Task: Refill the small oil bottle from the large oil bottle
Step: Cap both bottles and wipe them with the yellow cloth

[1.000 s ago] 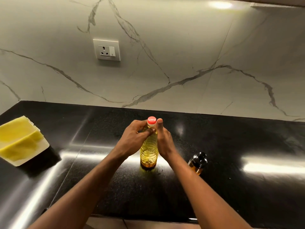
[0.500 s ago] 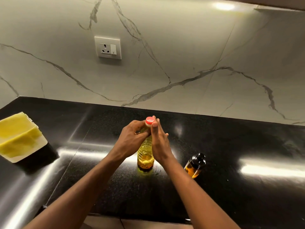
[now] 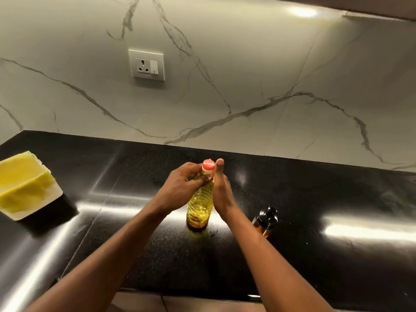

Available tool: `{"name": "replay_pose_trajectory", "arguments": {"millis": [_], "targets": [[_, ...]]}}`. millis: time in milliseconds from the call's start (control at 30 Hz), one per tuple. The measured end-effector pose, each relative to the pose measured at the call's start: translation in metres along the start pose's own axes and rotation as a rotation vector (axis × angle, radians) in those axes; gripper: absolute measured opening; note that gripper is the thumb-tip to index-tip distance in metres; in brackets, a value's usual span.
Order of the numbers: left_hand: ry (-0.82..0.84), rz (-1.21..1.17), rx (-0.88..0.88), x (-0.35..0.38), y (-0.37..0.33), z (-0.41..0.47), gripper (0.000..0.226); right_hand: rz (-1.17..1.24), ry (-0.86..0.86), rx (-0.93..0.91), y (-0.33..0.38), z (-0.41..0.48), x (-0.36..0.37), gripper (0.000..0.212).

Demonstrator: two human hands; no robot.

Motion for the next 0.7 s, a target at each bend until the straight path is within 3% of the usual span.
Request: {"name": "replay_pose_trajectory", "arguments": {"millis": [67, 200, 300, 433, 600, 700], "targets": [[-0.017, -0.028, -0.014, 0.000, 0.000, 0.001, 0.021, -0.016, -0.020, 0.043, -0.016, 0.009, 0.000, 0.100], [-0.041, -0.040, -0.026, -0.001, 0.002, 0.001, 0.030, -0.209, -0.254, -0.001, 0.003, -0.024, -0.006, 0.102], [-0.045, -0.031, -0.056, -0.001, 0.006, 0.002, 0.031, -0.315, -0.309, -0.053, 0.001, -0.044, -0.004, 0.090], [-0.051, -0.032, -0.070, -0.001, 0.009, 0.002, 0.029, -0.113, -0.231, 0.012, 0.003, -0.059, 0.016, 0.078], [-0.053, -0.041, -0.068, -0.003, 0.011, 0.000, 0.033, 0.018, -0.194, -0.106, 0.019, -0.055, 0.019, 0.078], [-0.034, -0.053, -0.059, -0.005, 0.009, 0.001, 0.034, 0.107, -0.153, -0.061, 0.009, -0.031, 0.009, 0.077]]}}
Point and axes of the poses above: each hand's wrist, its own z-axis towards the middle knuckle, its own x-axis out of the palm, y = z × x, the point moved 5 cm from there along z, towards the middle knuckle, and after that the axes turned 5 degrees about -y, right-handed, at the moved point
